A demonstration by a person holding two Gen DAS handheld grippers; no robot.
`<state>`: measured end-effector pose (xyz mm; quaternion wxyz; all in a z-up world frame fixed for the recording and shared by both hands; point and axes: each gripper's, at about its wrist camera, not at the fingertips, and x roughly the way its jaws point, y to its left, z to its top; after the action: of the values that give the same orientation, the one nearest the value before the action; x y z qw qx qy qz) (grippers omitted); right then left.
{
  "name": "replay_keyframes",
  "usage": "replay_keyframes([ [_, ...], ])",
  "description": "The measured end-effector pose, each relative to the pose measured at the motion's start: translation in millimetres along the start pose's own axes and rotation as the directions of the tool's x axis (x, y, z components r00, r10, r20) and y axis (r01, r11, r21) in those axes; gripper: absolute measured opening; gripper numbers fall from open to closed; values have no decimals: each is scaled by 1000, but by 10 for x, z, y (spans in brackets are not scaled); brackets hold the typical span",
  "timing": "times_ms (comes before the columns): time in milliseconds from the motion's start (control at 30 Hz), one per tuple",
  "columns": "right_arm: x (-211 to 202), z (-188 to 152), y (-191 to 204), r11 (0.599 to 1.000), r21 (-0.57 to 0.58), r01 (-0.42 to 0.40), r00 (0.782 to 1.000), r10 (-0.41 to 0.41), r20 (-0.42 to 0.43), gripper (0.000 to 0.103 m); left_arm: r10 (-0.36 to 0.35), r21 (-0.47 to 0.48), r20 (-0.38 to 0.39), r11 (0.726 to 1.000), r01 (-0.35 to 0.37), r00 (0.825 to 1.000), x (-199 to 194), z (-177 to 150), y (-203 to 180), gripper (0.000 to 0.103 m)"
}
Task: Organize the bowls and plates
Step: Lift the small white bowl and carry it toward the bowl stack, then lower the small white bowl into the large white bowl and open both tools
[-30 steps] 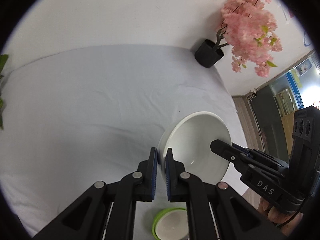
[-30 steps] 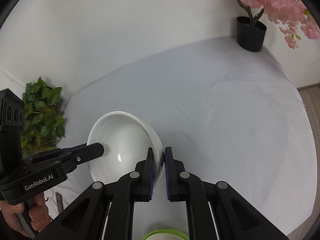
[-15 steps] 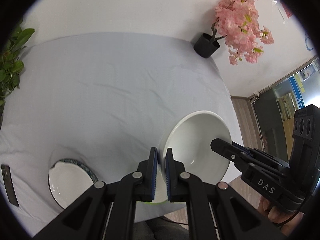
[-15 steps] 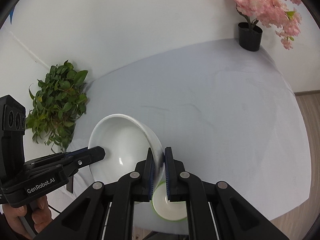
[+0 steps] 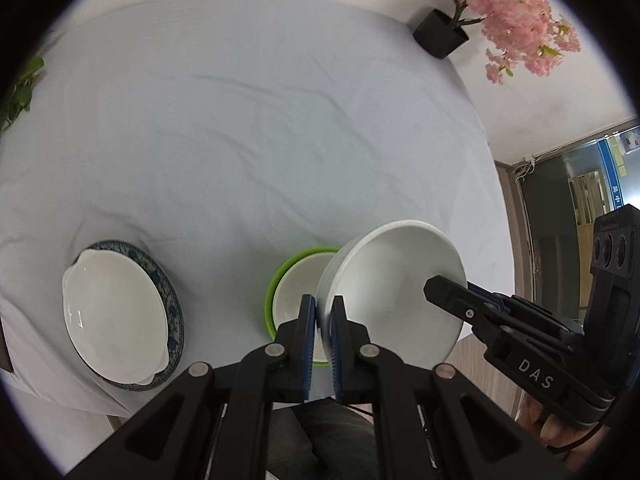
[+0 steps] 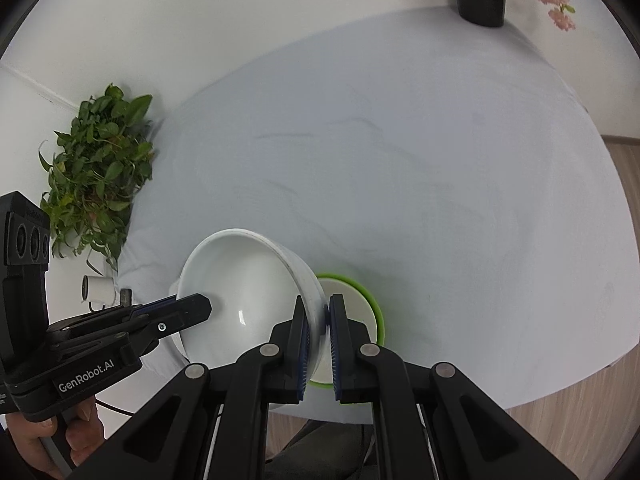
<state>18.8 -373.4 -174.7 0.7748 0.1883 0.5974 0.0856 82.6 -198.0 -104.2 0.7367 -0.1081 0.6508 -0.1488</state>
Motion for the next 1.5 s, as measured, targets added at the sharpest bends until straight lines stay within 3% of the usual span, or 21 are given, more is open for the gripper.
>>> replay_keyframes([
  [333, 581, -389, -387, 998, 51, 40, 995, -35, -97, 7, -1, -38, -111, 999, -3, 994, 536, -73, 173, 6],
  [900, 1159, -401, -365, 991, 103, 90, 981, -71, -178, 7, 33, -75, -155, 996, -45, 987, 872, -85, 288, 7],
  [1067, 1214, -388, -357, 991, 99, 92, 982, -73, -174, 8, 23, -103, -138, 994, -37, 990, 842, -67, 358, 7],
  [1500, 1104, -330, -219, 989, 66, 133, 983, -123, -138, 12, 33, -61, -136, 997, -42, 990, 815, -25, 290, 7],
])
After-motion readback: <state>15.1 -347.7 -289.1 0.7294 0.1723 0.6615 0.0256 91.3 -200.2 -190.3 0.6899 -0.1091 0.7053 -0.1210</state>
